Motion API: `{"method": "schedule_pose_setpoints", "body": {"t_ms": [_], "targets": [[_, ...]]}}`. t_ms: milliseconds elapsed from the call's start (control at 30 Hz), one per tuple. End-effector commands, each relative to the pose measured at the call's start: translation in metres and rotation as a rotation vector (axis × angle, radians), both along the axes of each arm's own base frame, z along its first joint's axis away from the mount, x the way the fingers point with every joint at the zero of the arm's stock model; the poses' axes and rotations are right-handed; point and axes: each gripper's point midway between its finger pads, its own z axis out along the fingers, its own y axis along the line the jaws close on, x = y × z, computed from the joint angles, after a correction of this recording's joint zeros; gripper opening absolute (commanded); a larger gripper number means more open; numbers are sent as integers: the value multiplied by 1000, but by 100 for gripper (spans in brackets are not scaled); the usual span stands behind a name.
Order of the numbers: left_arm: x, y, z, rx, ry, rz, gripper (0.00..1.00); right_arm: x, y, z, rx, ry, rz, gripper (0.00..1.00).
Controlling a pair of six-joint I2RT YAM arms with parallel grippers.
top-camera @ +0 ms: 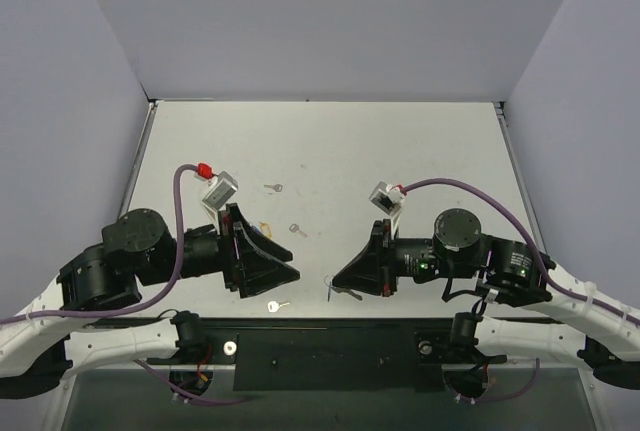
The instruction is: Remove the keys from the keyring
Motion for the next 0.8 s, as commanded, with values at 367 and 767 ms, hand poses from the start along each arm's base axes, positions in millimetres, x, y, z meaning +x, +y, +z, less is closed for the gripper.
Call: {"method": "schedule_pose_setpoints", "body": {"t_ms": [367, 767], "targets": [[-20, -27, -11, 146, -128, -241, 66, -20, -7, 6, 16, -15, 102, 0], [-30, -44, -25, 164, -101, -346, 55, -24, -4, 12, 92, 1, 118, 0]]}}
